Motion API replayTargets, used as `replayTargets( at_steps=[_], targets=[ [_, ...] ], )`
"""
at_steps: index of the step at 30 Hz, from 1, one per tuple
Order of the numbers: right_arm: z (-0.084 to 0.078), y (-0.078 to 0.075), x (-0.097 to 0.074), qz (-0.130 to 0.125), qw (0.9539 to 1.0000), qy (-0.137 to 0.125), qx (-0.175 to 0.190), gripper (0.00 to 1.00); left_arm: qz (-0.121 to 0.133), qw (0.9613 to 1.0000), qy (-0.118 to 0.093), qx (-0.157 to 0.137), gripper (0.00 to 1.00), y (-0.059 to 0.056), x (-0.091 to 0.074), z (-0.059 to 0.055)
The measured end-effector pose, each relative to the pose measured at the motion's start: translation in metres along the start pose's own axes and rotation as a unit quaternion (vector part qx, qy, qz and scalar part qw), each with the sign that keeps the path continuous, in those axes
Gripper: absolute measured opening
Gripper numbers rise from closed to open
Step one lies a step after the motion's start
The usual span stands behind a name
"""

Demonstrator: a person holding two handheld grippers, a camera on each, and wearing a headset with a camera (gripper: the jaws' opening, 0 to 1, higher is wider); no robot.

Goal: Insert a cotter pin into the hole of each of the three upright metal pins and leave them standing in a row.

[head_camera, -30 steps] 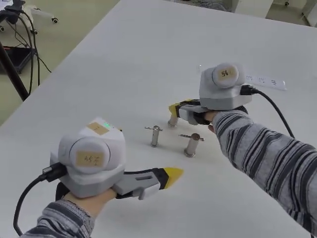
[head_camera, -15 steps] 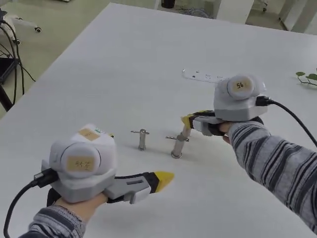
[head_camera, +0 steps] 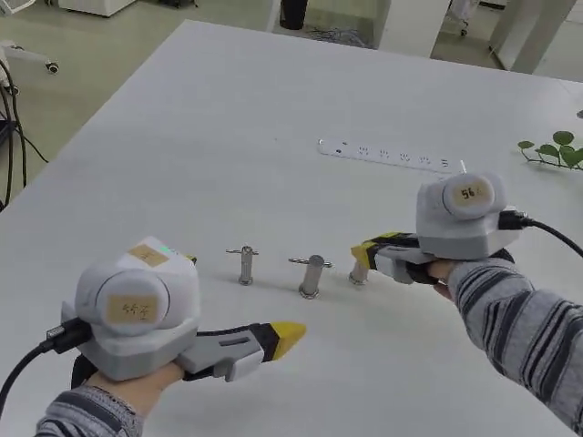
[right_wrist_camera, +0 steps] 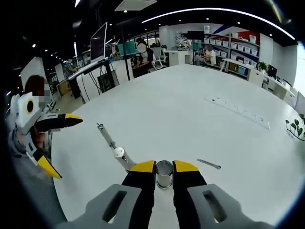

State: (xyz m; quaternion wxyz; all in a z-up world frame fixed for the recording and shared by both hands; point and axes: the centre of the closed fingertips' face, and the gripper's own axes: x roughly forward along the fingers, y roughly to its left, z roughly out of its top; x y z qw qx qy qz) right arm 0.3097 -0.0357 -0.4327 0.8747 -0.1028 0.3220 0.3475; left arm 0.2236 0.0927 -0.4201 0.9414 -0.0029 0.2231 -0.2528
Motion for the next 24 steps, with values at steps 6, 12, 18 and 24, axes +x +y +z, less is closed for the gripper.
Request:
replayTargets(
  at_steps=[6,12,18,24],
  targets=[
    [-0.005,0.008,-0.01,0.004,0.9999,-0.002,-0.009,0.08,-0.004,1.0,0.001,0.001,0.93,-0.003,0.0,0.0],
    [-0.011,0.02,-0.015,0.012,0.9998,-0.003,-0.012,0.08,-0.007,1.0,-0.001,0.002,0.93,-0.005,0.0,0.001],
    [-0.016,0.033,-0.017,0.016,0.9997,-0.006,-0.016,0.08,-0.008,1.0,-0.002,0.004,0.93,-0.006,-0.001,0.002],
    [-0.023,0.05,-0.017,0.027,0.9995,-0.004,-0.014,0.08,-0.006,1.0,-0.004,0.004,0.93,-0.005,-0.001,0.003]
  ],
)
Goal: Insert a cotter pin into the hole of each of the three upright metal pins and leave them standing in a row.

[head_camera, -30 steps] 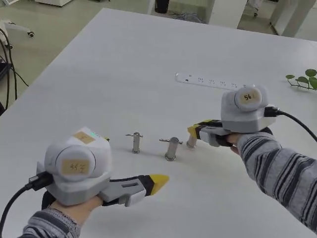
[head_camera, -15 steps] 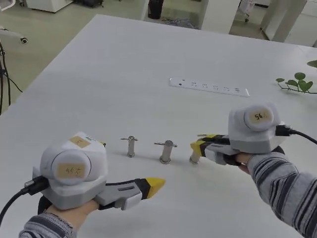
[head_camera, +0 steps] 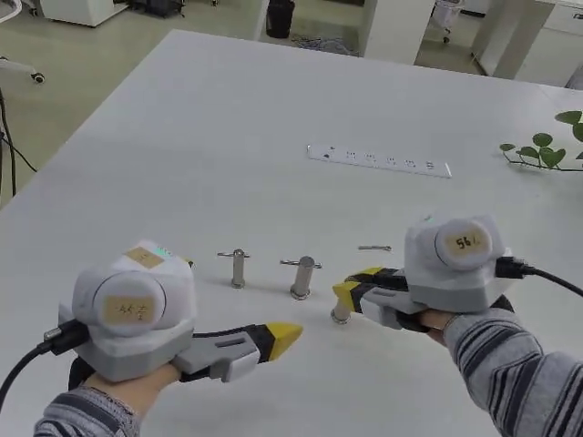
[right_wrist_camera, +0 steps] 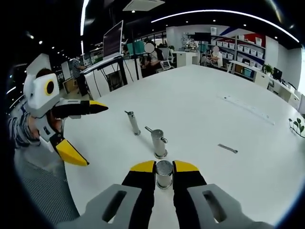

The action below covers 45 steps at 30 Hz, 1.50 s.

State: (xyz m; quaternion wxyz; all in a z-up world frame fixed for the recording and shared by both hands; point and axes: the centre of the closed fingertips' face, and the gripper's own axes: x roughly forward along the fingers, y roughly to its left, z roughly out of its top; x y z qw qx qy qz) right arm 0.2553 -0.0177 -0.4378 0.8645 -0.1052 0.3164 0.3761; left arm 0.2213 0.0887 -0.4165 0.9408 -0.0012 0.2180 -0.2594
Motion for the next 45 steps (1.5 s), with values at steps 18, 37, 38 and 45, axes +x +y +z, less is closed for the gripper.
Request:
replayTargets(
  at_steps=[18,37,38,45],
  targets=[
    [-0.013,0.021,0.003,0.001,0.9999,-0.003,-0.016,0.08,0.006,1.0,0.001,-0.001,0.91,0.003,-0.001,0.0],
    [-0.034,0.017,-0.008,0.007,1.0,0.004,0.002,0.18,0.001,1.0,0.006,-0.001,0.93,-0.001,0.0,-0.003],
    [-0.034,0.016,-0.009,0.008,1.0,0.005,0.002,0.19,0.0,1.0,0.005,-0.002,0.94,-0.001,0.0,-0.002],
    [-0.035,-0.003,-0.022,0.014,0.9996,0.014,-0.022,0.21,-0.001,0.9999,0.01,0.003,0.95,-0.003,0.002,-0.005]
  ],
)
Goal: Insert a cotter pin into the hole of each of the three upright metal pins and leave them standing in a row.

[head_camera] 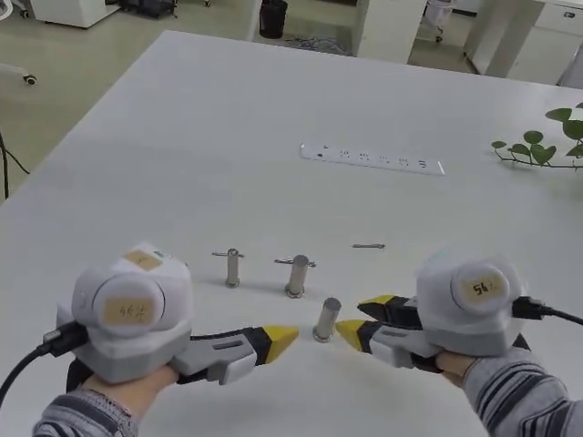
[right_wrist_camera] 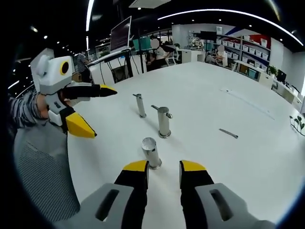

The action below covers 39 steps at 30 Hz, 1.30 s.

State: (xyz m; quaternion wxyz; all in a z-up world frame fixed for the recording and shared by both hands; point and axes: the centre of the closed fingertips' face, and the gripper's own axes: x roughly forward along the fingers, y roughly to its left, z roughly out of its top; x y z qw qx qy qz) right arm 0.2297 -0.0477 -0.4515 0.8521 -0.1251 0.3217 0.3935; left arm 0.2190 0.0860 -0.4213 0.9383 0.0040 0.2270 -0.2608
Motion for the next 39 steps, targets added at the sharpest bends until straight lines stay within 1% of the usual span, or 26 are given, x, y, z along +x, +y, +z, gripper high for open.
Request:
replayTargets(
  at_steps=[4,8,10,11,12,13,14,16,20,21,22,23,25,28,29,31,34,36,39],
  targets=[
    [0.001,-0.012,-0.004,0.002,0.9998,0.009,-0.016,0.22,-0.001,1.0,-0.001,-0.001,0.95,-0.001,0.0,0.001],
    [0.004,-0.027,-0.006,0.009,0.9994,0.022,-0.023,0.23,-0.003,1.0,-0.002,-0.001,0.96,-0.002,0.001,0.0],
    [0.006,-0.036,-0.007,0.009,0.9985,0.034,-0.042,0.23,0.004,1.0,0.002,0.005,0.98,0.0,0.001,-0.001],
    [0.008,-0.039,-0.007,0.007,0.9983,0.034,-0.046,0.23,0.004,1.0,0.005,0.007,0.99,0.0,0.001,-0.002],
    [0.009,-0.043,-0.007,0.014,0.9969,0.044,-0.064,0.23,0.002,1.0,0.006,0.006,0.98,-0.001,0.002,-0.003],
    [0.008,-0.046,-0.007,0.018,0.9955,0.055,-0.075,0.23,0.002,1.0,0.005,0.005,0.98,-0.001,0.002,-0.003],
    [0.011,-0.053,-0.007,0.009,0.9948,0.056,-0.084,0.23,0.001,1.0,0.004,0.004,0.98,-0.002,0.002,-0.002],
    [0.017,-0.056,-0.006,0.014,0.9938,0.056,-0.095,0.23,0.0,1.0,0.004,0.004,0.99,-0.002,0.002,-0.002],
    [0.027,-0.066,-0.004,0.015,0.9931,0.062,-0.099,0.23,-0.002,1.0,0.006,0.005,0.99,-0.002,0.003,-0.003],
    [0.029,-0.07,-0.003,0.01,0.9919,0.066,-0.108,0.23,-0.002,1.0,0.005,0.004,0.99,-0.002,0.003,-0.002],
    [0.031,-0.073,-0.002,0.011,0.991,0.072,-0.113,0.23,-0.002,1.0,0.004,0.002,0.99,-0.002,0.003,-0.001],
    [0.032,-0.076,0.0,0.013,0.9905,0.077,-0.114,0.23,-0.002,1.0,0.005,0.001,0.99,-0.001,0.003,-0.002],
    [0.032,-0.077,0.002,0.026,0.9895,0.085,-0.114,0.24,-0.001,1.0,0.008,0.003,0.98,0.0,0.002,-0.003],
    [0.036,-0.079,0.008,0.037,0.9907,0.079,-0.105,0.25,0.001,0.9999,0.012,0.003,0.98,0.0,0.003,-0.005],
    [0.036,-0.082,0.01,0.037,0.9905,0.082,-0.104,0.26,0.002,0.9999,0.012,0.002,0.98,0.001,0.003,-0.005],
    [0.036,-0.086,0.012,0.032,0.9902,0.081,-0.109,0.26,0.002,0.9999,0.013,0.001,0.98,0.001,0.002,-0.005],
    [0.036,-0.091,0.018,0.034,0.9911,0.08,-0.101,0.26,0.001,0.9999,0.016,0.0,0.98,0.002,0.004,-0.008],
    [0.036,-0.094,0.021,0.032,0.9908,0.083,-0.103,0.26,0.001,0.9999,0.016,0.0,0.98,0.001,0.004,-0.008],
    [0.034,-0.104,0.027,0.026,0.9899,0.086,-0.11,0.25,-0.003,0.9998,0.021,0.0,0.97,-0.001,0.005,-0.01]
  ],
)
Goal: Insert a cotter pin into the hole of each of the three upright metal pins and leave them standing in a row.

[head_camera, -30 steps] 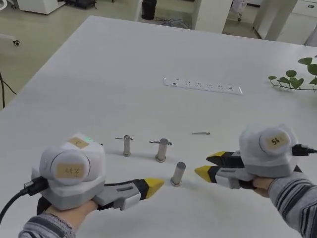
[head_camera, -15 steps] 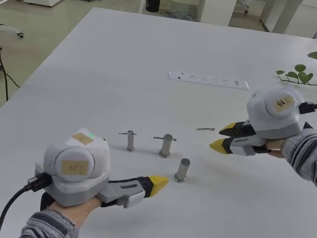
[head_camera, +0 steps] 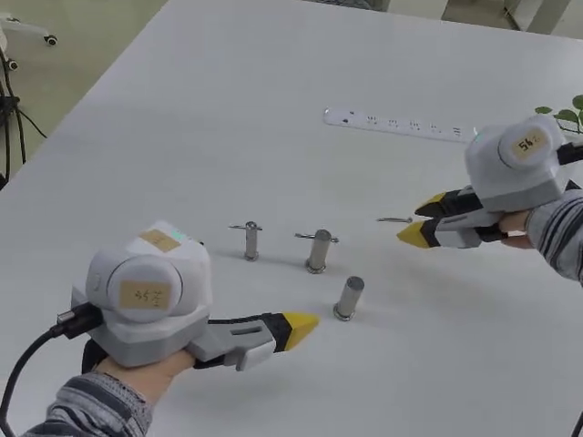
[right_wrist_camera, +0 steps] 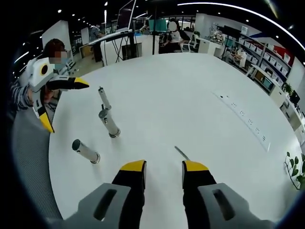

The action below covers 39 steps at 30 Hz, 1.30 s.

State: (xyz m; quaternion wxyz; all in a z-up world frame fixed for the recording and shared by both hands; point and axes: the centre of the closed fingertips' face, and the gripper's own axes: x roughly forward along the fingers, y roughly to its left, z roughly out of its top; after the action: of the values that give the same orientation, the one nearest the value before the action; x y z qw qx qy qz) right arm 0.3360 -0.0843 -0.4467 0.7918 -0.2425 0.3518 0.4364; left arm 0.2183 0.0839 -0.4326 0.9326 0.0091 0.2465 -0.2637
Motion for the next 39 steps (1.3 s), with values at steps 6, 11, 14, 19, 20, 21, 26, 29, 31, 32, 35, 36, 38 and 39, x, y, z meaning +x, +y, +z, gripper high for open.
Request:
replayTargets(
  at_steps=[6,11,14,19,20,21,26,29,31,32,35,36,38,39],
  targets=[
    [-0.004,-0.018,0.012,-0.01,0.9999,0.005,-0.001,0.24,-0.003,1.0,0.003,0.0,0.97,-0.002,0.001,-0.002],
    [-0.008,-0.025,0.023,-0.008,0.9999,0.012,-0.003,0.23,-0.003,1.0,0.003,-0.002,0.96,-0.002,0.001,-0.003],
    [-0.011,-0.03,0.03,-0.006,0.9998,0.018,-0.001,0.22,-0.004,1.0,0.006,-0.003,0.95,-0.001,0.002,-0.004],
    [-0.016,-0.036,0.039,-0.009,0.9995,0.031,0.005,0.2,-0.004,0.9999,0.009,-0.004,0.95,-0.002,0.002,-0.006],
    [-0.016,-0.039,0.04,-0.009,0.9994,0.032,0.004,0.19,-0.004,0.9999,0.01,-0.004,0.95,-0.002,0.003,-0.007],
    [-0.016,-0.04,0.042,-0.008,0.9994,0.033,0.005,0.19,-0.004,0.9999,0.012,-0.004,0.94,-0.002,0.003,-0.007],
    [-0.019,-0.041,0.045,-0.007,0.9991,0.041,0.009,0.16,-0.003,0.9999,0.015,-0.006,0.94,-0.002,0.003,-0.009],
    [-0.022,-0.041,0.046,-0.002,0.9986,0.053,0.006,0.14,-0.003,0.9999,0.016,-0.006,0.93,-0.001,0.003,-0.01],
    [-0.021,-0.042,0.047,0.0,0.9984,0.056,0.001,0.13,-0.003,0.9998,0.016,-0.007,0.93,-0.001,0.003,-0.01],
    [-0.022,-0.041,0.046,0.001,0.9981,0.061,-0.003,0.12,-0.003,0.9998,0.016,-0.007,0.93,-0.001,0.003,-0.01],
    [-0.024,-0.037,0.045,0.006,0.9975,0.07,-0.007,0.07,-0.002,0.9998,0.017,-0.007,0.92,-0.001,0.002,-0.009],
    [-0.026,-0.038,0.045,0.008,0.9972,0.074,-0.007,0.06,-0.002,0.9998,0.017,-0.007,0.92,-0.001,0.002,-0.009],
    [-0.027,-0.037,0.044,0.008,0.9967,0.08,-0.009,0.04,-0.002,0.9998,0.016,-0.008,0.92,-0.001,0.002,-0.009],
    [-0.026,-0.037,0.044,0.008,0.9966,0.082,-0.008,0.03,-0.001,0.9998,0.016,-0.008,0.92,-0.001,0.002,-0.009]
  ],
)
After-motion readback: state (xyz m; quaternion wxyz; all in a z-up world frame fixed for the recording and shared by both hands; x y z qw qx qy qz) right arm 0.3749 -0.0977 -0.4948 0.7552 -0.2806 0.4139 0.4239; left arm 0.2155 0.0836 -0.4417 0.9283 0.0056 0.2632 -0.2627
